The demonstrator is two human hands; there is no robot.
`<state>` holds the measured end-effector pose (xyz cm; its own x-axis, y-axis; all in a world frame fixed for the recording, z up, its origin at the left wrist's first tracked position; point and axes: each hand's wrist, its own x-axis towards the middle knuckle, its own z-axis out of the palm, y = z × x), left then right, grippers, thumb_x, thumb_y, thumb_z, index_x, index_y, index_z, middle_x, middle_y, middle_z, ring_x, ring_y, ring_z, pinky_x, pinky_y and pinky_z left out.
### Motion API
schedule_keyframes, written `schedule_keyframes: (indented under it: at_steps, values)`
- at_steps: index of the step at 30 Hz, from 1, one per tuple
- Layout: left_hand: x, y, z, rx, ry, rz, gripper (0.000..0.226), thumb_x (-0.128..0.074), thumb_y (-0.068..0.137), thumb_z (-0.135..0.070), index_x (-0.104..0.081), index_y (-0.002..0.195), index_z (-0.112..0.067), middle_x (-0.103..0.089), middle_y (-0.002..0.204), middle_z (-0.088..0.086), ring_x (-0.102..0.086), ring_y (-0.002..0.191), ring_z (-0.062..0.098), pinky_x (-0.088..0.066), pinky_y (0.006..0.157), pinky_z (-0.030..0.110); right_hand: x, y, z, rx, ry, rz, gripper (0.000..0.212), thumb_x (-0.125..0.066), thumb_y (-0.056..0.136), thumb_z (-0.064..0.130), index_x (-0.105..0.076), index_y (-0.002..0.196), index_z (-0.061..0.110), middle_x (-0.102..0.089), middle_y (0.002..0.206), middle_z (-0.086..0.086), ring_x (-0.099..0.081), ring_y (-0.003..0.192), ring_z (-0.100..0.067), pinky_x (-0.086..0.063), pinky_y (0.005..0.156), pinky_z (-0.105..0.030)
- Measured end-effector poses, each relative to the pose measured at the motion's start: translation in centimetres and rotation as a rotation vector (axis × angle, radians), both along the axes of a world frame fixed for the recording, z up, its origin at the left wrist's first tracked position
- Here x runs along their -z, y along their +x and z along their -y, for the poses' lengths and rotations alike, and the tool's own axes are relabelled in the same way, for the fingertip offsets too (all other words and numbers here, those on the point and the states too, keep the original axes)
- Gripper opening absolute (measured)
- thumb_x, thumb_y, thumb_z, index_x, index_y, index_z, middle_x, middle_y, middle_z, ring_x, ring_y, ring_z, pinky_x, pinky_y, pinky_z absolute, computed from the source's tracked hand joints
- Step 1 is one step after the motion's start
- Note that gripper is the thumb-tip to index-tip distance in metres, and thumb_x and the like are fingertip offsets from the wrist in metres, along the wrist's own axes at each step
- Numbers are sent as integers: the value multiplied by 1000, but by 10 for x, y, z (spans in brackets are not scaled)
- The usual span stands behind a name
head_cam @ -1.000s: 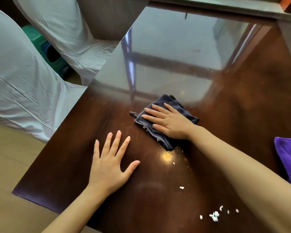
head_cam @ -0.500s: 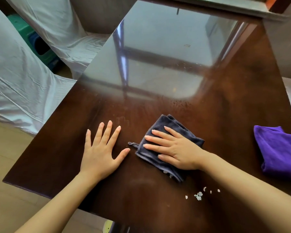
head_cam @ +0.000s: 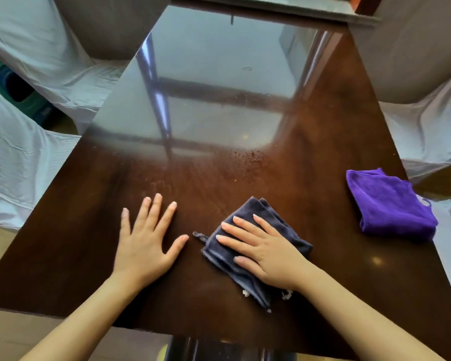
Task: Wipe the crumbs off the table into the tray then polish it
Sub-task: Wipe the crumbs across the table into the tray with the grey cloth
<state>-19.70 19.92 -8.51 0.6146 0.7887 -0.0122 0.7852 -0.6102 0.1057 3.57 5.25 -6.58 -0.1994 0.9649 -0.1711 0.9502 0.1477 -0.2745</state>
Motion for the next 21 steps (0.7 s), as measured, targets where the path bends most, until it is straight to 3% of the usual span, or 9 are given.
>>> schedule_keyframes:
  at_steps: [4,7,13,21]
  values:
    - [2,8,13,22,6,-4,71,-8,81,-72,-1,144,-37,-5,155,-3,2,144,20,-1,116,53,5,10,-22,182,66,23,49,-21,97,45,-6,144,41,7,149,21,21,137,-2,17,113,-31]
    - [2,10,15,12,-7,-25,75,-8,79,-73,1,144,-36,2,155,-1,11,143,20,5,115,53,6,20,-32,284,84,44,51,-22,95,48,-5,144,41,2,152,18,12,140,-5,9,114,-38]
    - [0,11,20,25,4,-28,76,-9,81,-70,-6,145,-31,-4,157,6,9,143,24,4,115,56,10,21,-25,437,104,69,54,-18,91,57,-6,143,44,-8,157,14,3,144,-9,16,110,-51]
    - [3,9,18,52,-18,-3,76,-6,81,-70,-5,146,-29,1,157,6,11,143,25,11,112,55,17,-10,-1,750,137,90,55,-21,93,54,-11,144,38,-9,157,11,1,145,-13,13,110,-54]
